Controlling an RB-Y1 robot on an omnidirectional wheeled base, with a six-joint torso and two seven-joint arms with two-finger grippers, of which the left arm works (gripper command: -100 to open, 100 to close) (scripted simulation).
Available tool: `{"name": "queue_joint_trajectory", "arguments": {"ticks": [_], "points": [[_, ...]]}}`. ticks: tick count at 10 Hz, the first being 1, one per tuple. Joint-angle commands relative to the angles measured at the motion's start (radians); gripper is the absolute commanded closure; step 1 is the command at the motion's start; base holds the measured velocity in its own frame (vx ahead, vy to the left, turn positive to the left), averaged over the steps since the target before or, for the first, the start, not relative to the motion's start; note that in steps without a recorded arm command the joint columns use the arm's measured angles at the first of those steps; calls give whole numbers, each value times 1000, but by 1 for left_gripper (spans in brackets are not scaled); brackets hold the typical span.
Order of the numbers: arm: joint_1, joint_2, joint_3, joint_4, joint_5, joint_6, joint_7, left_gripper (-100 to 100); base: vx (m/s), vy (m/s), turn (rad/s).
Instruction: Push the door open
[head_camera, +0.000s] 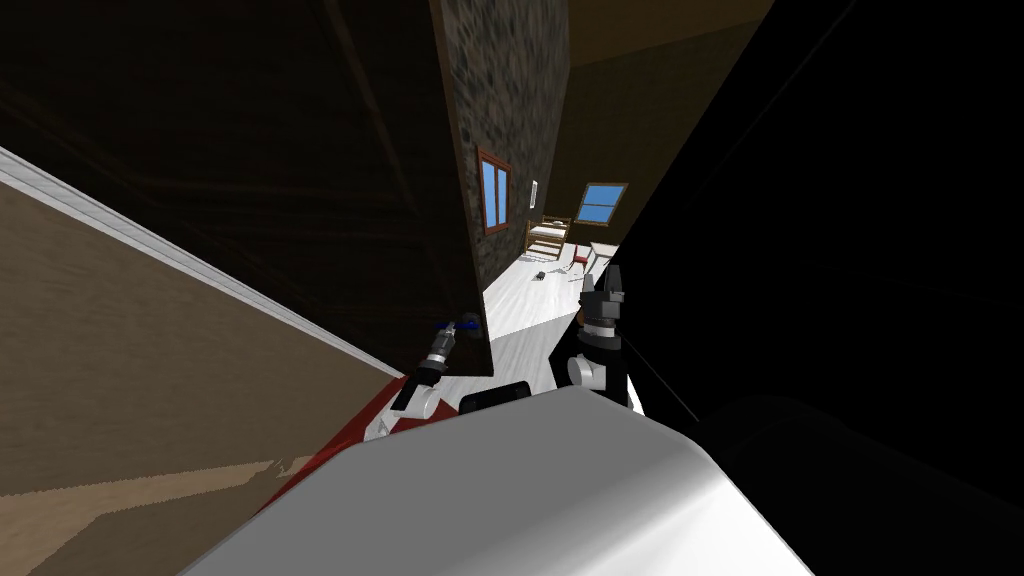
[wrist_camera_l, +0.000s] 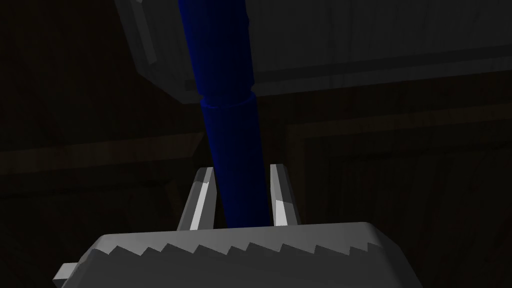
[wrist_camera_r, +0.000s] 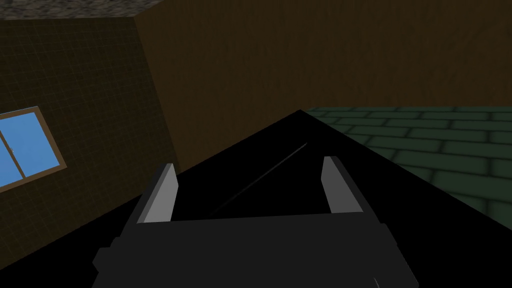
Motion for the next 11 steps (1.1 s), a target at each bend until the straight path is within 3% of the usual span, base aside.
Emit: {"name": "queue_joint_trajectory", "arguments": {"ticks": [1,3,4,6,7,11], "points": [[-22,-11,30,5,-2,1,-6,100,58,-50,36],[-53,-63,67,41,-17,19,-21,100,64,-44,48],[-53,-63,67,41,-17,19,-21,100,63,-51,31],[-83,-113,102,75,-31,36,-35,100,63,-61,64],[-83,-113,102,75,-31,36,-35,100,57,-48,24],[-138,-206,168,139,-58,68,-62,100,73,-68,69]]}}
